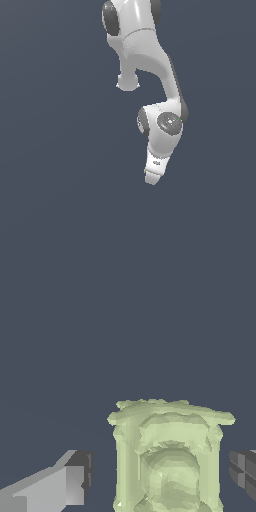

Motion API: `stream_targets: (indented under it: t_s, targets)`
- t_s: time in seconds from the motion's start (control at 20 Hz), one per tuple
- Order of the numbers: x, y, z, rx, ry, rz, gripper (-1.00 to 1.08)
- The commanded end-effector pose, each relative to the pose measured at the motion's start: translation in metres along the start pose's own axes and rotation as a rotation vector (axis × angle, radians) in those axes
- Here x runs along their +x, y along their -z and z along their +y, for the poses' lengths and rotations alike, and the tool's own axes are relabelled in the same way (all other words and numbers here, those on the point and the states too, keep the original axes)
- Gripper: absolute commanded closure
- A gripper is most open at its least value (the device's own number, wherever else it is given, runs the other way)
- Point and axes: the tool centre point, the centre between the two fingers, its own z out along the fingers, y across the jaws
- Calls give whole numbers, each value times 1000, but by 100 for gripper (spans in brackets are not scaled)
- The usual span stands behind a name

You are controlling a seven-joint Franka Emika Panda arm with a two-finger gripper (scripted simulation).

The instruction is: Pick up the object and move it to a goal position.

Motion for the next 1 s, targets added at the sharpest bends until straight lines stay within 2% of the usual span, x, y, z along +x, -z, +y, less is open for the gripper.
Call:
stream_targets:
  t_s: [0.0, 0.25, 0.3, 0.95]
  targets:
    - [0, -9, 0, -1, 1, 0, -92]
    - [0, -11, 1, -1, 1, 0, -92]
    - [0, -11, 1, -1, 1, 0, 108]
    - [-1, -11, 1, -1, 1, 0, 108]
